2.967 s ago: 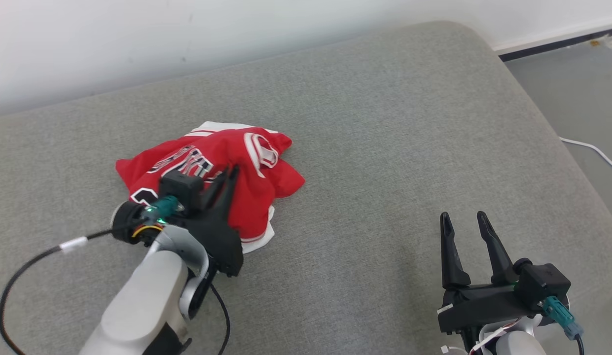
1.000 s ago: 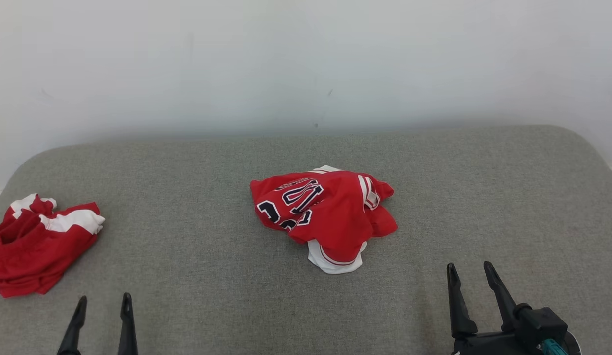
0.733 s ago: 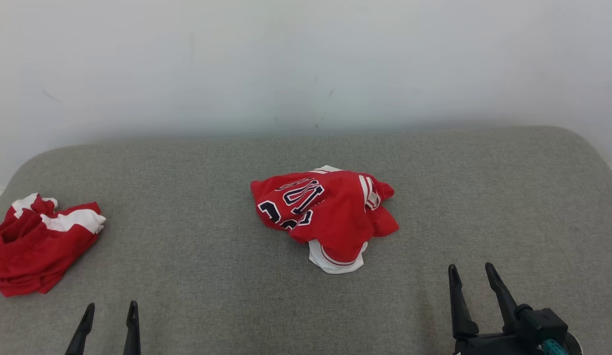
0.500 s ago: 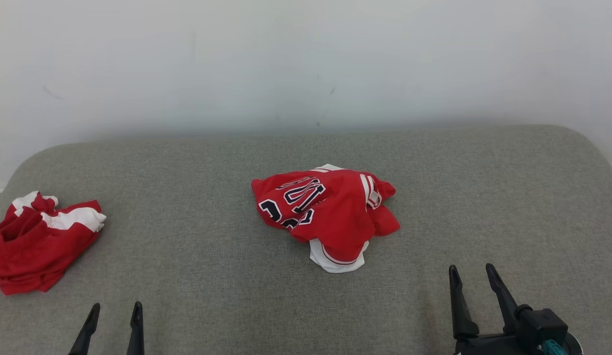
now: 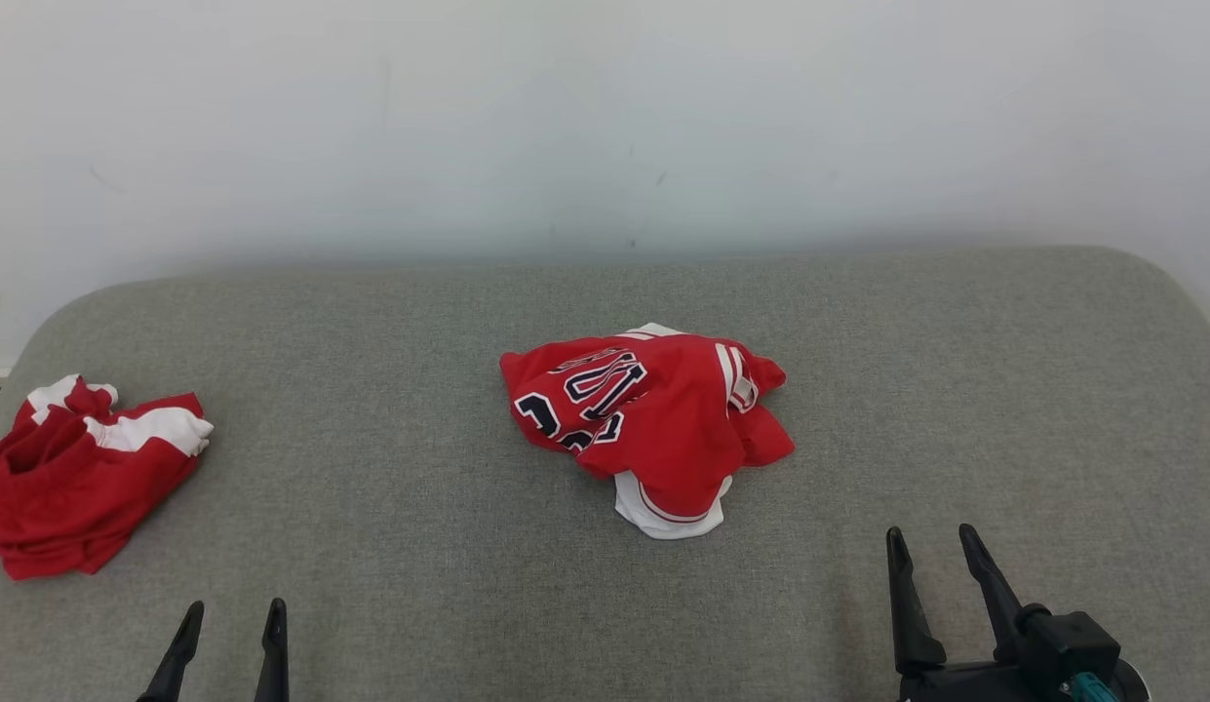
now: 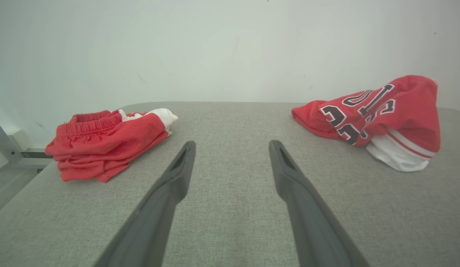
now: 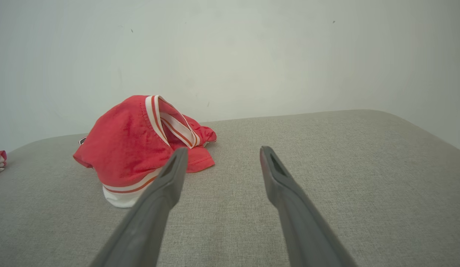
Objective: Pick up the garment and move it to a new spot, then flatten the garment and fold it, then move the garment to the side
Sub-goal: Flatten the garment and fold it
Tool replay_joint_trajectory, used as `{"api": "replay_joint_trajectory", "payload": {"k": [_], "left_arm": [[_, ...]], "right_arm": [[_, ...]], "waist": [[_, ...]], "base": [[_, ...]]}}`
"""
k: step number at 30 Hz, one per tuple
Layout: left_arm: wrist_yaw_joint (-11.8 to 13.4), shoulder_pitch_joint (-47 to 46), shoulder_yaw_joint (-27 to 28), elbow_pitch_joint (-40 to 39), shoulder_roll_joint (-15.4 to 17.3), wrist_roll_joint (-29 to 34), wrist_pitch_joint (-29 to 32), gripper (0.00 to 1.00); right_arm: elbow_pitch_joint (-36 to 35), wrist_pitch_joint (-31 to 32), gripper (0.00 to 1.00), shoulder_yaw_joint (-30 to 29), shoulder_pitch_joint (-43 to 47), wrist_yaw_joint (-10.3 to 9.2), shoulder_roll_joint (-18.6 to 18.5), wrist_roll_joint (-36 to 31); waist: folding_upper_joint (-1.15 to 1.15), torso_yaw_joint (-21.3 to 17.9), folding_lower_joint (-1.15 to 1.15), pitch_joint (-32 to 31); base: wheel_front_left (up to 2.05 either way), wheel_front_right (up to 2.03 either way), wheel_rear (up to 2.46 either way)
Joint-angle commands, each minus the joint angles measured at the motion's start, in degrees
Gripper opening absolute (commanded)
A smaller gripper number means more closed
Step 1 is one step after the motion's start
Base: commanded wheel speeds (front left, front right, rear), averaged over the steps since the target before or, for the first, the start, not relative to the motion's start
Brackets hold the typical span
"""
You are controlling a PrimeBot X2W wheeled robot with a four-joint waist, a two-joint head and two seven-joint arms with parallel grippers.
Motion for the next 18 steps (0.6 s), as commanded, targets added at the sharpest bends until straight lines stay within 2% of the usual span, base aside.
{"api": "replay_joint_trajectory", "payload": {"k": [1,18], "left_arm": [[0.1,-0.4,-0.1,0.1,0.3,-0.1,-0.1,1.0],[1.0,-0.7,-0.7,0.8,0.5,-0.2,-0.3,1.0]], "right_arm": [[0.1,0.0,1.0,0.2,0.0,-0.12,0.1,-0.5],[0.7,0.0,1.0,1.0,0.1,-0.12,0.1,-0.7]], "waist": [[0.0,0.0,0.0,0.0],[0.0,0.6,0.0,-0.2]], "base": [[0.0,0.0,0.0],[0.0,0.0,0.0]]}}
